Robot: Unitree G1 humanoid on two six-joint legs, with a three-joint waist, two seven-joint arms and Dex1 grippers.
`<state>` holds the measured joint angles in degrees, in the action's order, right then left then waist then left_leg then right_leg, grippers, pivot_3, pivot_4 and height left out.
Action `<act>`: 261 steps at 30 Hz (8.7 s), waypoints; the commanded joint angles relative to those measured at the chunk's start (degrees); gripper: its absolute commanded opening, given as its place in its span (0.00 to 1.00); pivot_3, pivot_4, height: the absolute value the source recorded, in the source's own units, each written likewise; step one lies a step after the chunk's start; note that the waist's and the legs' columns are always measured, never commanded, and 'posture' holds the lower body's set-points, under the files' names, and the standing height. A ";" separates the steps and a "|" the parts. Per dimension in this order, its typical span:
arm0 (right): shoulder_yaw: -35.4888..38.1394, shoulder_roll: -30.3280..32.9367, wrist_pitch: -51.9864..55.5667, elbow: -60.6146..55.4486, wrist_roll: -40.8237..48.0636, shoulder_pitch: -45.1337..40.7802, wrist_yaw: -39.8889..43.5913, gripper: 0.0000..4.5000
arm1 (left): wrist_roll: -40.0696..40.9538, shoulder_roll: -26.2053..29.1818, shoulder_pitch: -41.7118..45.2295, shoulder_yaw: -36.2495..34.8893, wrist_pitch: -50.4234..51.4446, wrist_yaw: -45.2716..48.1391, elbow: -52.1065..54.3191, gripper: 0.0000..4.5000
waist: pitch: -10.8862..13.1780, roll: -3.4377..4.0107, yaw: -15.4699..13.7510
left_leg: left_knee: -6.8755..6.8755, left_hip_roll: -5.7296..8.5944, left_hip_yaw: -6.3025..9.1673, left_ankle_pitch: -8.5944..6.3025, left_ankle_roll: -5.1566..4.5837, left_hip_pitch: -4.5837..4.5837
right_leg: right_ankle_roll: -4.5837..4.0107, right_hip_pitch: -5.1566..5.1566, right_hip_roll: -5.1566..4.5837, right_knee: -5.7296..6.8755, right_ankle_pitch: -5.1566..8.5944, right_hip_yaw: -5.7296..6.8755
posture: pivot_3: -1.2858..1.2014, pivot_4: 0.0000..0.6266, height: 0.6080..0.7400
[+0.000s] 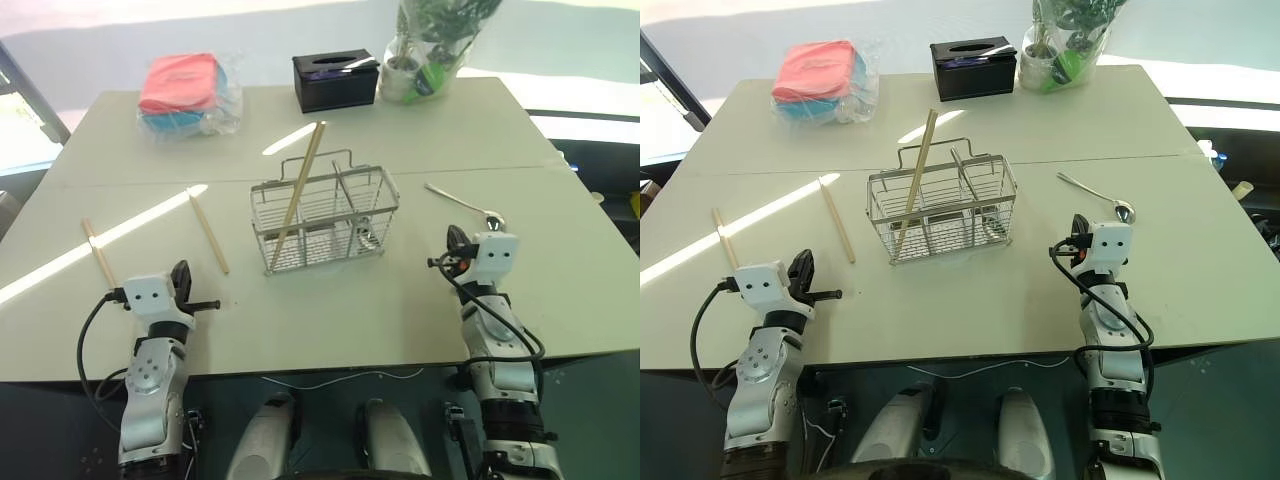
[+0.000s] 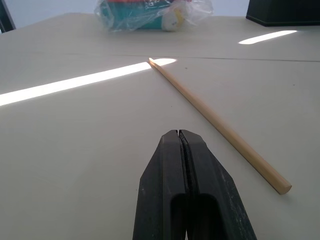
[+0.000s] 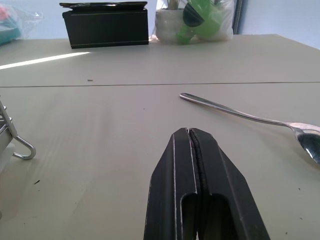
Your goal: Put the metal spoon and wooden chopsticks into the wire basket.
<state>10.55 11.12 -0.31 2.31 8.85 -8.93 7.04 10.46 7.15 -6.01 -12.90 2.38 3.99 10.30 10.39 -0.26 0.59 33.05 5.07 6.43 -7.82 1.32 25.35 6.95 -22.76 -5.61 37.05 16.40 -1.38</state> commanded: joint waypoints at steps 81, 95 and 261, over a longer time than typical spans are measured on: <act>-0.68 2.24 2.03 -2.39 -1.98 -2.52 0.07 0.00 | 60.20 39.56 28.70 -7.22 42.11 32.29 16.59 0.00 | 0.01 0.09 0.05 | -0.07 -0.02 0.04 0.01 -0.01 0.02 | -0.14 -0.05 0.02 0.01 0.10 0.00 | 0.52 0.24 1.00; -6.09 11.80 18.54 -5.06 -9.39 -11.96 4.77 0.00 | 47.43 40.96 35.98 4.36 43.68 40.34 11.80 0.40 | 0.06 0.09 0.21 | -0.10 -0.02 -0.02 0.07 -0.11 0.05 | -0.15 -0.13 0.01 0.00 0.11 -0.04 | 0.52 0.24 1.00; -7.26 25.48 17.72 75.80 -18.67 -60.09 41.66 0.99 | 54.33 36.46 24.26 -5.89 42.50 12.66 31.95 1.00 | 0.47 -0.19 0.57 | 0.08 0.01 -0.11 0.12 -0.11 0.01 | 0.08 -0.01 0.03 0.12 -0.03 -0.03 | 0.52 0.24 1.00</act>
<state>2.37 36.47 17.15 78.11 -10.79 -68.30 48.20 64.16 43.01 17.90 -17.12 45.76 17.21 40.36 10.86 -0.45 1.16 33.13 5.08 6.31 -7.70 1.21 25.37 7.03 -22.76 -5.58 37.17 16.37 -1.41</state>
